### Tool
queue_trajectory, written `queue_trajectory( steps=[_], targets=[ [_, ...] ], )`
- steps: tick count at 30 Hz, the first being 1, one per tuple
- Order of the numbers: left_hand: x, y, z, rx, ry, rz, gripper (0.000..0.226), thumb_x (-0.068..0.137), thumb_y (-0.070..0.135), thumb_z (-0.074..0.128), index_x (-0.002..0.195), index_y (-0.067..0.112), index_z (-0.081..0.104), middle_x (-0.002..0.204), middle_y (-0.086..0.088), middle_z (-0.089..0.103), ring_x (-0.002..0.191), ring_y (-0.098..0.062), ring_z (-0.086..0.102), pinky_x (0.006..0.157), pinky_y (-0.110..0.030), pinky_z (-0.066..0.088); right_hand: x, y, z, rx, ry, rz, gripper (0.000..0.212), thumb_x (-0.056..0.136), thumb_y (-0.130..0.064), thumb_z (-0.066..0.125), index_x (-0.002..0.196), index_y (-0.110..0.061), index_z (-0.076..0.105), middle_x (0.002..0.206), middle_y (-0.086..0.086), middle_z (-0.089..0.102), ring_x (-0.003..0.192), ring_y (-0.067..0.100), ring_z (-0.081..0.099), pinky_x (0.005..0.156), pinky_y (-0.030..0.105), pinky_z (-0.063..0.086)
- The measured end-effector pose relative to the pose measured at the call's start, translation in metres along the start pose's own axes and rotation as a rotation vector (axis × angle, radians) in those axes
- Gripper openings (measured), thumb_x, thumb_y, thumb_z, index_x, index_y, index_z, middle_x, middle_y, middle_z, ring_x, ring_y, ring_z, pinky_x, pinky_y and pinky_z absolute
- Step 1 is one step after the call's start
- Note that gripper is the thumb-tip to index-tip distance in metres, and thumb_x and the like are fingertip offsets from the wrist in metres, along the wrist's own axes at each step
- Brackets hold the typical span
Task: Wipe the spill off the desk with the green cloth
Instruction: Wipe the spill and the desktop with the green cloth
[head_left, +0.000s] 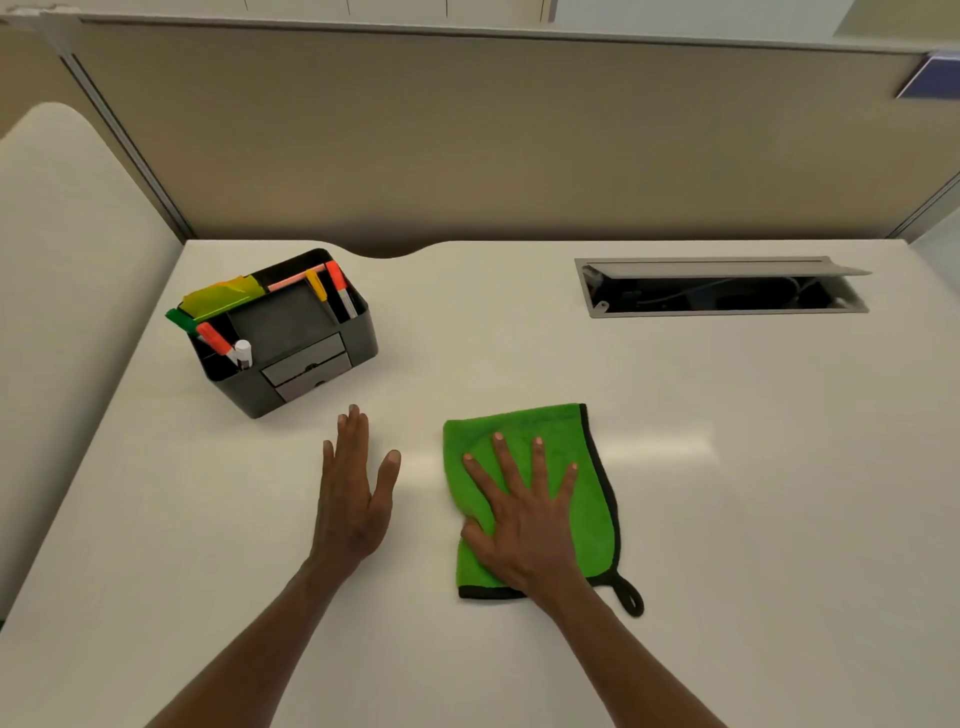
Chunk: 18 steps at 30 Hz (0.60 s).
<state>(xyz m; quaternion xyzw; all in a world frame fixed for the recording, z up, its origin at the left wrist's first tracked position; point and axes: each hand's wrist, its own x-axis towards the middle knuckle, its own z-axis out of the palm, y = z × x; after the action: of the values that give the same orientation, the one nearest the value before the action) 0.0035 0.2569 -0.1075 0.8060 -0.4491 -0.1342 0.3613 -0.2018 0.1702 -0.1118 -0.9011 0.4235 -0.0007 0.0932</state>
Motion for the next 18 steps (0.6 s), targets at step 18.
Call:
queue_trajectory(
  steps=[18],
  targets=[
    [0.014,-0.029,-0.056,0.013,0.325,-0.140,0.041,0.098,0.031,0.035,0.125,0.008,0.056,0.126,-0.011,0.059,0.120,-0.029,0.051,0.103,-0.032,0.036,0.029,0.010,-0.049,0.197,0.083,0.155,0.072,0.086,-0.081,0.024,0.134,-0.037,0.054,0.166,0.001,0.013,0.152,0.028,0.002,0.121,0.053,0.001]
  ],
)
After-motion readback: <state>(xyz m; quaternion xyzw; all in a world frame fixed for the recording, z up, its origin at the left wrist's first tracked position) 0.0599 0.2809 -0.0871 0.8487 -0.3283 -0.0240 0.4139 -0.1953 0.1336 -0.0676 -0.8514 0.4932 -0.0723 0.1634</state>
